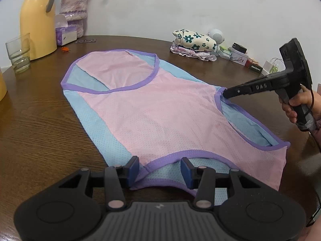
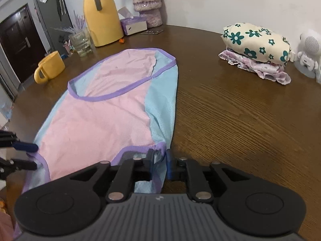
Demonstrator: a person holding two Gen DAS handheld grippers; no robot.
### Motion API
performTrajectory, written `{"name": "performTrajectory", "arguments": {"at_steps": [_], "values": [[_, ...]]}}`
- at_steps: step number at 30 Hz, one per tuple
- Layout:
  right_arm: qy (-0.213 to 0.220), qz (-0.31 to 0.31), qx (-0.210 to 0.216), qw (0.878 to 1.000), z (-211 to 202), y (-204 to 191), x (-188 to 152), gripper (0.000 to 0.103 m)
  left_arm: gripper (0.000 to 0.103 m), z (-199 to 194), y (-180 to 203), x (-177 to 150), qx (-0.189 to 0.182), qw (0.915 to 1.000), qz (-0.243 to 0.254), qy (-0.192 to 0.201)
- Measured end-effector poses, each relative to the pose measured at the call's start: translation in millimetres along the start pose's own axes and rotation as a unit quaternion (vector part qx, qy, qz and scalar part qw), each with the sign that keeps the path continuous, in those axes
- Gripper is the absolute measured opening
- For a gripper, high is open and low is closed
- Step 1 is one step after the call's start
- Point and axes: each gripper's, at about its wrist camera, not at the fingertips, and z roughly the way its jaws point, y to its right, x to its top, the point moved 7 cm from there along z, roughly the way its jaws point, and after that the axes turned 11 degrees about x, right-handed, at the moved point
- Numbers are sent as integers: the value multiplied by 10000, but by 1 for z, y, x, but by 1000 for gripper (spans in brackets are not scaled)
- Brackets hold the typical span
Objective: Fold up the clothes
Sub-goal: 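Pull the garment hem straight with both tools, then open both tools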
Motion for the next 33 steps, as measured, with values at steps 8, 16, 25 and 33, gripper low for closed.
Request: {"name": "performTrajectory", "arguments": {"at_steps": [8, 16, 25, 33], "values": [[-53, -286, -356, 9989, 12, -7, -4, 10, 45, -1, -1, -2, -37, 10000, -54, 27], [-400, -1374, -1423, 9794, 13, -10, -7, 2, 45, -1, -3, -3, -23, 10000, -57, 75], [323, -157, -109, 9993, -31, -7, 13, 26, 45, -13, -17, 7, -633, 9957, -641, 195], [238, -163, -21, 9996, 16, -11, 29, 12, 22, 7, -22, 10, -140, 9988, -462, 59]]}}
